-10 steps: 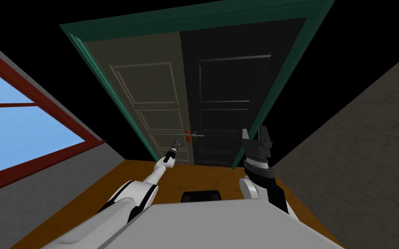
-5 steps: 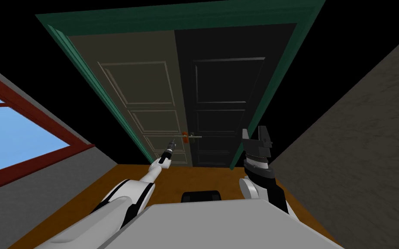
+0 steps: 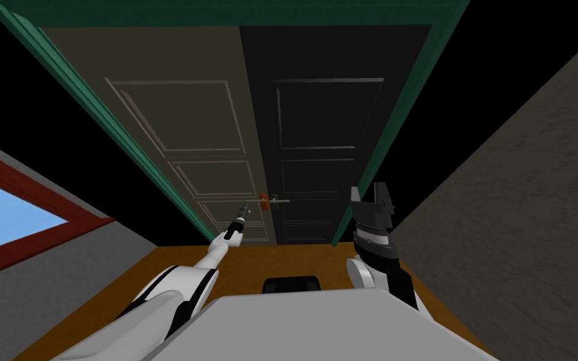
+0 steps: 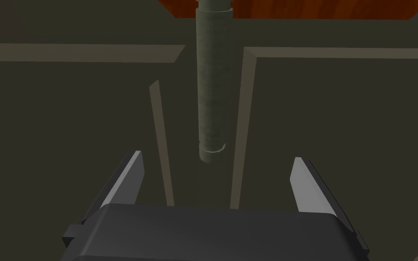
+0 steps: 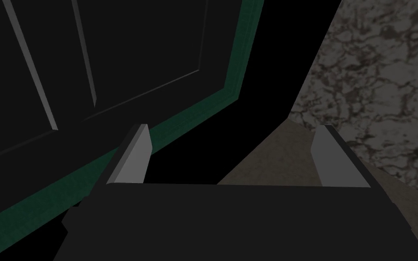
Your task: Pull the door open
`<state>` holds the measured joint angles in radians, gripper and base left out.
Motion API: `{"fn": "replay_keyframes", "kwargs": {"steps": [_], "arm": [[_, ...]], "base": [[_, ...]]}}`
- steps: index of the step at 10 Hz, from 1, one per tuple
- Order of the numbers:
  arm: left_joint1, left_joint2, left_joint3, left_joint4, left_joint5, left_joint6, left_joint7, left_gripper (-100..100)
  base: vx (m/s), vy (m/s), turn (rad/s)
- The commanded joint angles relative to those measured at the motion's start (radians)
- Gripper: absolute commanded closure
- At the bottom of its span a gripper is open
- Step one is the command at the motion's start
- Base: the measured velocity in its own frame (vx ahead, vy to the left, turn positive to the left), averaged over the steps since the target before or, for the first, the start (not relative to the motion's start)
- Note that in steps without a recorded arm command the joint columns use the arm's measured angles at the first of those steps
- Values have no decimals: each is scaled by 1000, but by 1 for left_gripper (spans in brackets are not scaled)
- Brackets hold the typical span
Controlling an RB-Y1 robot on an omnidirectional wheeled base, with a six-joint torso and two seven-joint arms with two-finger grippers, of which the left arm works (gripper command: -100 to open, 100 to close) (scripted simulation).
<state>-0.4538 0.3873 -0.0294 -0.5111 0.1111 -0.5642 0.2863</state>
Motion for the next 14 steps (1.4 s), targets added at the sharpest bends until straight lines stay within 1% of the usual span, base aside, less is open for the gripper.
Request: {"fn": "replay_keyframes", "kwargs": {"steps": [1, 2, 3, 4, 5, 10, 11, 12, 14], "arm": [[13, 18, 7, -13, 1, -4, 16, -100], [14, 16, 4, -19, 0, -6, 22, -100], [9, 5, -2, -27, -3, -9, 25, -100], [16, 11, 1, -30, -1, -4, 23, -100], [16, 11, 1, -30, -1, -4, 23, 100], [16, 11, 1, -30, -1, -4, 23, 100], [27, 35, 1, -22, 0, -7, 36, 100], [31, 46, -3, -20, -1, -12, 46, 100], [36, 64, -22, -17, -7, -25, 74, 100]], "base": [[196, 23, -237], [203, -1, -181], [173, -48, -253], [72, -18, -52], [-10, 2, 62], [-13, 2, -5], [-113, 44, -29], [-192, 66, -77], [-213, 47, -107]]}}
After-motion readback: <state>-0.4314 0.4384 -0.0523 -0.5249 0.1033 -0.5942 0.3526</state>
